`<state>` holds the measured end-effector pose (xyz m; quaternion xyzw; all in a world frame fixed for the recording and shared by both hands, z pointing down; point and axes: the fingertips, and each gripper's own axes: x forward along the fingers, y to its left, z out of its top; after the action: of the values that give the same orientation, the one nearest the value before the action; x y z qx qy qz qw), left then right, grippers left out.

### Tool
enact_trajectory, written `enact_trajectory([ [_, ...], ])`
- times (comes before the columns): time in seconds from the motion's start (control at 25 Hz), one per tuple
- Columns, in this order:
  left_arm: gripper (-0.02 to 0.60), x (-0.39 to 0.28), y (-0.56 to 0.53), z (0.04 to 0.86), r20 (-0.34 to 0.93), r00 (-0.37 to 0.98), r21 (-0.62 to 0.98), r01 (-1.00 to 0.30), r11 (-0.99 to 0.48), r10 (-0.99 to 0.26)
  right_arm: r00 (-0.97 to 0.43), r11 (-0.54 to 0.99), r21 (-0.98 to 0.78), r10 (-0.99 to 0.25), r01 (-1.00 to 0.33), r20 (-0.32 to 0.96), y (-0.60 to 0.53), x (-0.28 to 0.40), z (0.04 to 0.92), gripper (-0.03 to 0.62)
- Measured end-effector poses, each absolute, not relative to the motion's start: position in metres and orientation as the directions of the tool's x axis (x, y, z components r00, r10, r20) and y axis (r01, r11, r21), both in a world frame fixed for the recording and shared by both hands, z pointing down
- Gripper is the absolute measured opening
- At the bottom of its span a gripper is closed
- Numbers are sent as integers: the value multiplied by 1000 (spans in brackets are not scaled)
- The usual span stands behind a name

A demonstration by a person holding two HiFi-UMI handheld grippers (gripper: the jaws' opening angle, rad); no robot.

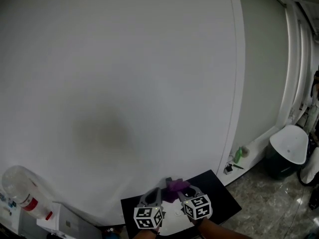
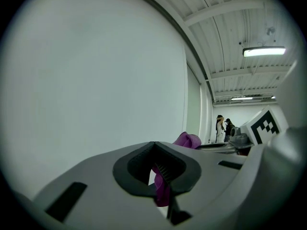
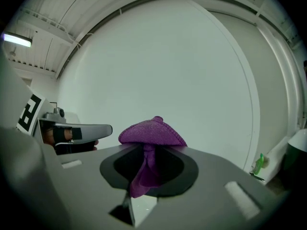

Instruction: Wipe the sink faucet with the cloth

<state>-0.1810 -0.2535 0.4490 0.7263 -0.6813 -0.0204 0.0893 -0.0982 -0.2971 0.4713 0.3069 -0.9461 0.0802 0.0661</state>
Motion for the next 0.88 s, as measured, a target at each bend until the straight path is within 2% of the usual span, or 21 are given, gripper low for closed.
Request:
enact_trajectory([
  [0.88, 5, -176, -258, 469, 146, 91, 179, -982, -65, -985, -794, 791, -108, -579, -602, 182, -298, -96, 476, 72],
])
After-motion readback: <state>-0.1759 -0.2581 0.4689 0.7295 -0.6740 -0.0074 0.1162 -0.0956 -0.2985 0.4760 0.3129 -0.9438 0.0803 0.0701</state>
